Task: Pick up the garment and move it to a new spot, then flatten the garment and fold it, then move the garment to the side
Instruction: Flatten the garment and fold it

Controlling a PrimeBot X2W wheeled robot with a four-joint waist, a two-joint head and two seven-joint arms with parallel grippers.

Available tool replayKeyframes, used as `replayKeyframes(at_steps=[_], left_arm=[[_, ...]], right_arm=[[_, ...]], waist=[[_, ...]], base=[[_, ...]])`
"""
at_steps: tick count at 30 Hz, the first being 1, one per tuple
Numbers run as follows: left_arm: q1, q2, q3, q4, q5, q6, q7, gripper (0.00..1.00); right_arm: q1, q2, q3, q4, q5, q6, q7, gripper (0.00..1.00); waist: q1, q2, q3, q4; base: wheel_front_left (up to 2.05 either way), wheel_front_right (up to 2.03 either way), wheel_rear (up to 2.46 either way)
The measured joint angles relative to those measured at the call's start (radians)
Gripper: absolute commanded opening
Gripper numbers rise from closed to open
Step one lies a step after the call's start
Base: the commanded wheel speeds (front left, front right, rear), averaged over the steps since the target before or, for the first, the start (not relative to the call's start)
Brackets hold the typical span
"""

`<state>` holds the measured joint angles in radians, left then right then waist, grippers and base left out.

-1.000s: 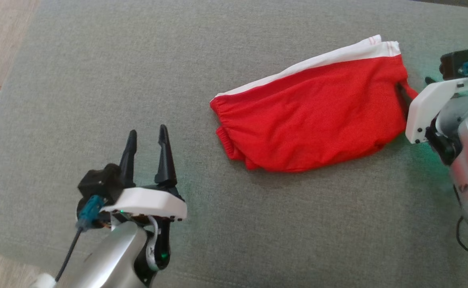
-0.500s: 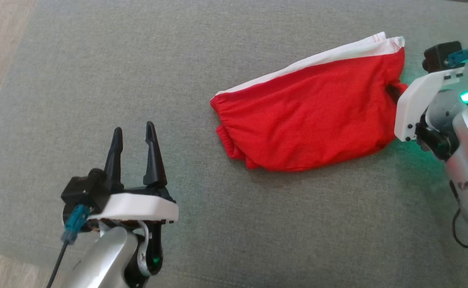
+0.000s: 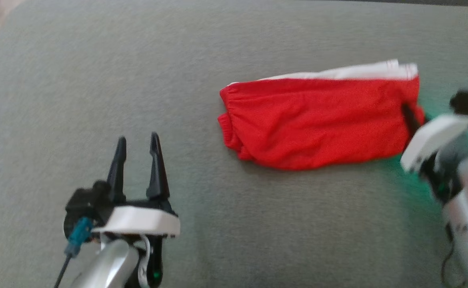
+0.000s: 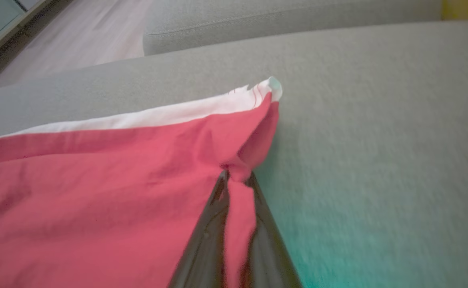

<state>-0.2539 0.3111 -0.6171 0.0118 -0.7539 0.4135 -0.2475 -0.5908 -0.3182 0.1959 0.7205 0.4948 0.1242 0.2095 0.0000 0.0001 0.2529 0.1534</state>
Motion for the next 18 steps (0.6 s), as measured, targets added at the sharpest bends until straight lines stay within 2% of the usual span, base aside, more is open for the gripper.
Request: replayKeyframes(at_steps=[4, 10, 14, 18], left_arm=[[0.05, 0.009, -0.016, -0.003, 0.0, 0.001, 0.01, 1.0], [0.078, 0.011, -0.031, -0.017, -0.001, 0.009, 0.019, 1.0], [0.078, 0.011, -0.035, -0.018, -0.001, 0.009, 0.026, 1.0], [0.078, 0.01, -0.039, -0.017, -0.001, 0.008, 0.027, 1.0]], right_arm=[[0.162, 0.064, -0.081, -0.071, -0.051, 0.0, -0.043, 0.0], [0.265, 0.151, -0.178, -0.156, -0.118, 0.0, -0.045, 0.0], [0.274, 0.174, -0.217, -0.204, -0.172, 0.0, -0.029, 0.0], [0.257, 0.194, -0.205, -0.247, -0.212, 0.0, 0.006, 0.0]], waist=[[-0.0001, 0.0, -0.035, -0.069], [-0.0002, 0.0, -0.077, -0.134], [-0.0002, 0.0, -0.094, -0.146], [-0.0001, 0.0, -0.097, -0.125]], base=[[0.0, 0.0, 0.0], [0.0, 0.0, 0.0], [0.0, 0.0, 0.0], [0.0, 0.0, 0.0]])
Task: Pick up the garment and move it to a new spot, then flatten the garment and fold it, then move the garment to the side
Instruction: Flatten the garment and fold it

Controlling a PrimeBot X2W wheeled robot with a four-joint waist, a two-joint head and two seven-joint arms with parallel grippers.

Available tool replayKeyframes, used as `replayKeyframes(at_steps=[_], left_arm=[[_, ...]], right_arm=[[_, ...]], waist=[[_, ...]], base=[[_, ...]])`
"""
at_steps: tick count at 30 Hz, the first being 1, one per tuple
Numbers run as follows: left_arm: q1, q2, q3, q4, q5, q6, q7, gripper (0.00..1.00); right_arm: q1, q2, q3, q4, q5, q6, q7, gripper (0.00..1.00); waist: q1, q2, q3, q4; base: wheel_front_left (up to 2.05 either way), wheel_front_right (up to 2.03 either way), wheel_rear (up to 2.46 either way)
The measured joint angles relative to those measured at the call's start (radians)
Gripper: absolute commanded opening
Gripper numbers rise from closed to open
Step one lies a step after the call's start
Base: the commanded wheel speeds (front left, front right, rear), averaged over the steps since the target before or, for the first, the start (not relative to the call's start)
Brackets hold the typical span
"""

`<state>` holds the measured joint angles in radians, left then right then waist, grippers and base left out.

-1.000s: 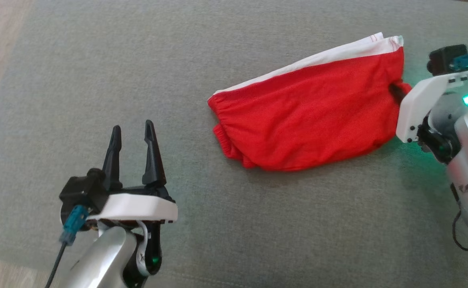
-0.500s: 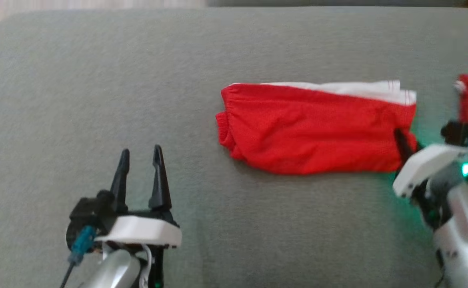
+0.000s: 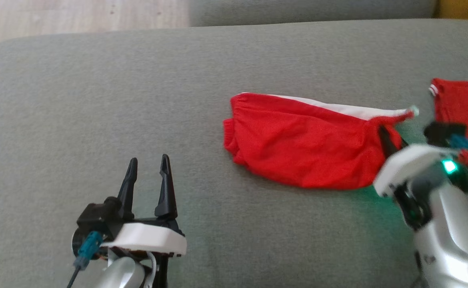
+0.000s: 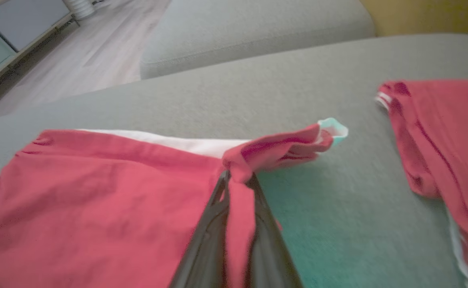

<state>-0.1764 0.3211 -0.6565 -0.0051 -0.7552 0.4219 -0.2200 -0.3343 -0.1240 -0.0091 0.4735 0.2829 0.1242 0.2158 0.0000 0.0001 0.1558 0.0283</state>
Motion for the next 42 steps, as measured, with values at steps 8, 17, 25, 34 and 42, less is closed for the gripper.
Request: replayKeyframes(at_steps=[8, 17, 25, 34, 42], left_arm=[[-0.001, -0.016, -0.003, 0.016, 0.0, -0.01, -0.002, 1.0], [-0.001, -0.023, -0.004, 0.031, -0.001, -0.018, -0.01, 1.0], [-0.001, -0.025, 0.003, 0.036, -0.001, -0.019, -0.012, 1.0], [-0.001, -0.028, 0.001, 0.042, -0.001, -0.02, -0.015, 1.0], [0.001, -0.028, -0.019, 0.044, 0.0, -0.022, -0.015, 1.0]], right_arm=[[-0.178, 0.041, 0.183, -0.026, -0.019, 0.0, 0.081, 0.0], [-0.191, 0.052, 0.432, 0.054, 0.05, 0.0, 0.11, 0.0], [-0.198, 0.052, 0.526, 0.1, 0.128, 0.0, 0.039, 1.0], [-0.228, 0.053, 0.494, 0.092, 0.161, 0.0, -0.114, 1.0], [-0.207, 0.026, 0.33, 0.04, 0.022, 0.0, -0.231, 1.0]], waist=[[0.0, 0.0, -0.006, 0.077], [0.0, 0.0, 0.002, 0.146], [0.0001, 0.0, 0.01, 0.151], [0.0001, 0.0, -0.005, 0.122], [0.0, 0.0, -0.021, 0.097]], base=[[0.0, 0.0, 0.0], [0.0, 0.0, 0.0], [0.0, 0.0, 0.0], [0.0, 0.0, 0.0], [0.0, 0.0, 0.0]])
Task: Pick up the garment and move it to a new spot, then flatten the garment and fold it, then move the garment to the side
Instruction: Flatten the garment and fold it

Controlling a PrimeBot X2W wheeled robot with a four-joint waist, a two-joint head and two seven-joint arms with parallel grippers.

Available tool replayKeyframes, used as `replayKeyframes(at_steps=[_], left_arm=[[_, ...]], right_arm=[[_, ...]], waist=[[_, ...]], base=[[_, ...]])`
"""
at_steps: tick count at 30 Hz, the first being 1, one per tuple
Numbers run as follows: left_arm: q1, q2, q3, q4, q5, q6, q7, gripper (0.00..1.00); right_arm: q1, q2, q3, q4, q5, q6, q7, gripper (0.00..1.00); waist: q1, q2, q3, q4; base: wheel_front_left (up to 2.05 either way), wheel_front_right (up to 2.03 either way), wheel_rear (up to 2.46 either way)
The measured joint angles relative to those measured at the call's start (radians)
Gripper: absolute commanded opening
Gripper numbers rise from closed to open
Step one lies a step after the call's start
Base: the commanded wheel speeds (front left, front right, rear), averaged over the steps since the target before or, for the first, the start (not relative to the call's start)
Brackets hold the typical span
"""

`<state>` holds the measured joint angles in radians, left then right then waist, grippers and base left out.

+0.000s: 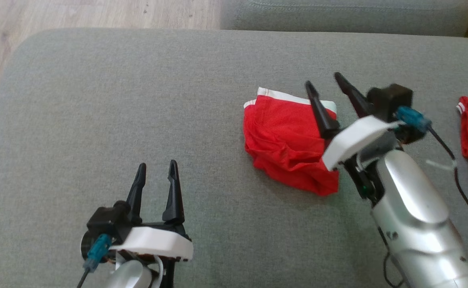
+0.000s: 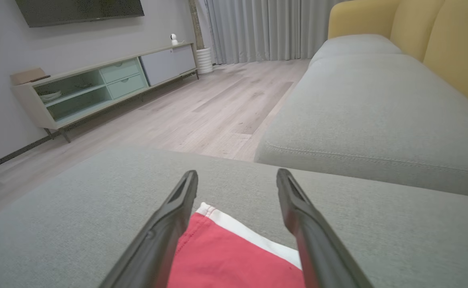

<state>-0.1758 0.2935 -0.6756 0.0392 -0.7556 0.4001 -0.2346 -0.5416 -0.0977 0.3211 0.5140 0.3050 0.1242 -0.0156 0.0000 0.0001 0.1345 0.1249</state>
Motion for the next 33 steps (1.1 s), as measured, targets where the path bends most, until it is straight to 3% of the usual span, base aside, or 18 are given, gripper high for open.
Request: replayKeyframes(at_steps=[5, 7, 8, 9, 10, 18, 25, 33], left_arm=[[0.0, 0.0, -0.001, 0.0, 0.0, 0.0, 0.0, 1.0], [0.0, 0.0, -0.002, 0.0, 0.0, 0.0, 0.0, 1.0], [0.0, 0.0, -0.002, 0.0, 0.0, -0.001, 0.0, 1.0], [0.0, 0.0, -0.002, 0.0, 0.0, -0.003, 0.0, 1.0], [0.0, 0.0, -0.002, 0.0, 0.0, -0.004, 0.0, 1.0], [0.0, 0.001, -0.002, 0.005, -0.001, -0.004, 0.0, 1.0], [0.0, 0.001, -0.001, 0.005, -0.003, -0.004, 0.0, 1.0], [0.0, 0.001, 0.002, 0.007, -0.003, -0.004, 0.0, 1.0]], right_arm=[[0.062, -0.026, -0.008, -0.019, -0.102, 0.0, -0.017, 1.0], [0.08, -0.038, -0.004, -0.011, -0.133, 0.0, -0.016, 0.38], [0.088, -0.039, 0.0, -0.003, -0.137, 0.0, -0.016, 0.29], [0.094, -0.039, 0.009, 0.009, -0.141, 0.0, -0.016, 0.06], [0.101, -0.039, 0.023, 0.021, -0.145, 0.0, -0.015, 0.0], [0.108, -0.033, 0.174, 0.119, -0.144, 0.0, -0.009, 0.0], [0.086, -0.009, 0.358, 0.184, -0.086, 0.0, 0.003, 0.0], [0.016, -0.009, 0.501, 0.244, -0.039, 0.0, 0.005, 0.0]], waist=[[0.0, 0.0, 0.003, 0.001], [0.0, 0.0, 0.007, 0.005], [0.0, 0.0, 0.008, 0.009], [0.0, 0.0, 0.01, 0.012], [0.0, 0.0, 0.012, 0.015], [0.0, 0.0, 0.017, 0.033], [0.0, 0.0, 0.025, 0.04], [0.0, 0.0, 0.034, 0.038]], base=[[0.0, 0.0, 0.0], [0.0, 0.0, 0.0], [0.0, 0.0, 0.0], [0.0, 0.0, 0.0], [0.0, 0.0, 0.0], [0.0, 0.0, 0.0], [0.0, 0.0, 0.0], [0.0, 0.0, 0.0]])
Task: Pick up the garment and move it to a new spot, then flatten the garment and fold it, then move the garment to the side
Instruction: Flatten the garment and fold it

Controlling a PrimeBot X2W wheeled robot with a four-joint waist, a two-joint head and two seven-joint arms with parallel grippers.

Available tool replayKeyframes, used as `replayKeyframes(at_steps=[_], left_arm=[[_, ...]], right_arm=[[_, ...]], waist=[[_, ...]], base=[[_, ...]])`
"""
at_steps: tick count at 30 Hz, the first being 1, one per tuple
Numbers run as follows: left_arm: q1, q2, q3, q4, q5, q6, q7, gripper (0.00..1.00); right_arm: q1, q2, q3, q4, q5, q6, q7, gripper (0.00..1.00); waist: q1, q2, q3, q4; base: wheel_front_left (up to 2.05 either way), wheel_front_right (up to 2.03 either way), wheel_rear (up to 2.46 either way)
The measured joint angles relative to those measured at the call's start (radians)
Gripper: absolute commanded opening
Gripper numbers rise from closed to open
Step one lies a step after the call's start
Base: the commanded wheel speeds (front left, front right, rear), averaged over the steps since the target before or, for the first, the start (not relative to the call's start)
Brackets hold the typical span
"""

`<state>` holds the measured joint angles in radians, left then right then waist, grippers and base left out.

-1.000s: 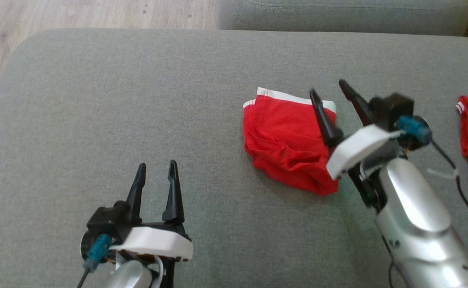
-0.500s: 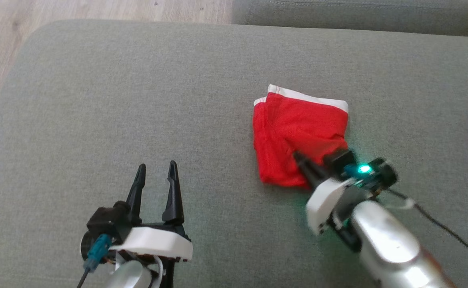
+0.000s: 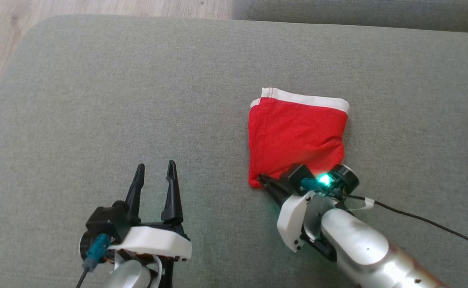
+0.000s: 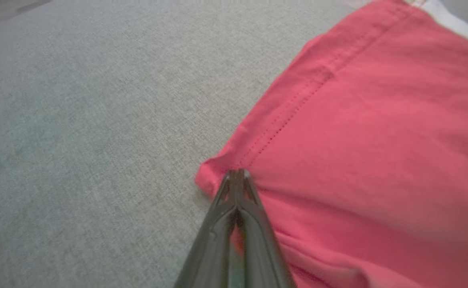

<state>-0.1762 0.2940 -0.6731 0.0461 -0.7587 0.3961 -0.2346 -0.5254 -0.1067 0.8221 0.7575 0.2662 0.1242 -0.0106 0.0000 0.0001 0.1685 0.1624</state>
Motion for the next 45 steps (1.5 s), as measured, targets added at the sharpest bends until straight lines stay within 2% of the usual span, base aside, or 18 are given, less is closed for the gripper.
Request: replayKeyframes(at_steps=[6, 8, 9, 11, 13, 14, 21, 22, 24, 30, 33, 37, 45], left_arm=[[0.0, 0.0, 0.007, 0.003, -0.005, 0.0, -0.005, 1.0], [0.0, 0.0, 0.011, 0.003, -0.006, 0.0, -0.005, 1.0], [0.0, 0.001, 0.012, 0.003, -0.006, 0.0, -0.005, 1.0], [0.0, 0.002, 0.015, 0.003, -0.006, 0.0, -0.005, 1.0], [0.0, 0.004, 0.015, 0.003, -0.006, 0.0, -0.005, 1.0], [0.0, 0.007, 0.016, 0.003, -0.006, -0.001, -0.005, 1.0], [-0.001, 0.021, 0.014, 0.017, 0.027, 0.001, -0.006, 1.0], [-0.001, 0.032, 0.014, 0.031, 0.042, 0.006, -0.006, 1.0], [0.001, 0.034, 0.018, 0.044, 0.041, 0.006, -0.006, 1.0], [0.061, 0.034, 0.029, 0.079, 0.041, 0.004, -0.014, 1.0], [0.108, 0.033, 0.031, 0.09, 0.041, -0.006, -0.014, 1.0], [0.134, 0.033, 0.041, 0.114, 0.044, -0.012, -0.014, 1.0], [0.144, 0.017, 0.084, 0.125, 0.064, -0.037, -0.015, 1.0]], right_arm=[[-0.008, 0.007, 0.064, -0.001, 0.025, 0.0, -0.044, 0.0], [-0.008, 0.008, 0.061, -0.007, 0.033, 0.0, -0.067, 0.15], [-0.008, 0.008, 0.05, -0.011, 0.033, 0.0, -0.082, 0.29], [-0.008, 0.008, 0.015, -0.025, 0.033, 0.0, -0.107, 0.42], [-0.007, 0.008, -0.035, -0.043, 0.033, 0.0, -0.132, 0.73], [-0.005, 0.008, -0.065, -0.053, 0.033, 0.0, -0.142, 1.0], [0.085, 0.011, -0.32, -0.148, -0.038, 0.0, -0.183, 1.0], [0.135, 0.016, -0.399, -0.184, -0.061, 0.0, -0.183, 1.0], [0.191, 0.026, -0.476, -0.226, -0.088, 0.0, -0.183, 1.0], [0.369, 0.04, -0.646, -0.367, -0.137, 0.0, -0.152, 1.0], [0.455, 0.046, -0.699, -0.433, -0.118, 0.0, -0.143, 1.0], [0.531, 0.052, -0.716, -0.493, -0.082, 0.0, -0.134, 1.0], [0.564, 0.059, -0.715, -0.534, -0.071, 0.0, -0.117, 1.0]], waist=[[0.0, 0.0, -0.009, -0.011], [0.0, 0.0, -0.015, -0.017], [0.0, 0.0, -0.019, -0.02], [-0.0001, 0.0, -0.029, -0.027], [0.0, 0.0, -0.04, -0.034], [0.0, 0.0, -0.046, -0.039], [-0.0001, 0.0, -0.093, -0.075], [-0.0001, 0.0, -0.107, -0.086], [-0.0001, 0.0, -0.122, -0.097], [-0.0002, 0.0, -0.168, -0.119], [-0.0002, 0.0, -0.181, -0.127], [-0.0002, 0.0, -0.189, -0.13], [0.0, 0.0, -0.19, -0.129]], base=[[0.0, 0.0, 0.0], [0.0, 0.0, 0.0], [0.0, 0.0, 0.0], [0.0, 0.0, 0.0], [0.0, 0.0, 0.0], [0.0, 0.0, 0.0], [0.0, 0.0, 0.0], [0.0, 0.0, 0.0], [0.0, 0.0, 0.0], [0.0, 0.0, 0.0], [0.0, 0.0, 0.0], [0.0, 0.0, 0.0], [0.0, 0.0, 0.0]])
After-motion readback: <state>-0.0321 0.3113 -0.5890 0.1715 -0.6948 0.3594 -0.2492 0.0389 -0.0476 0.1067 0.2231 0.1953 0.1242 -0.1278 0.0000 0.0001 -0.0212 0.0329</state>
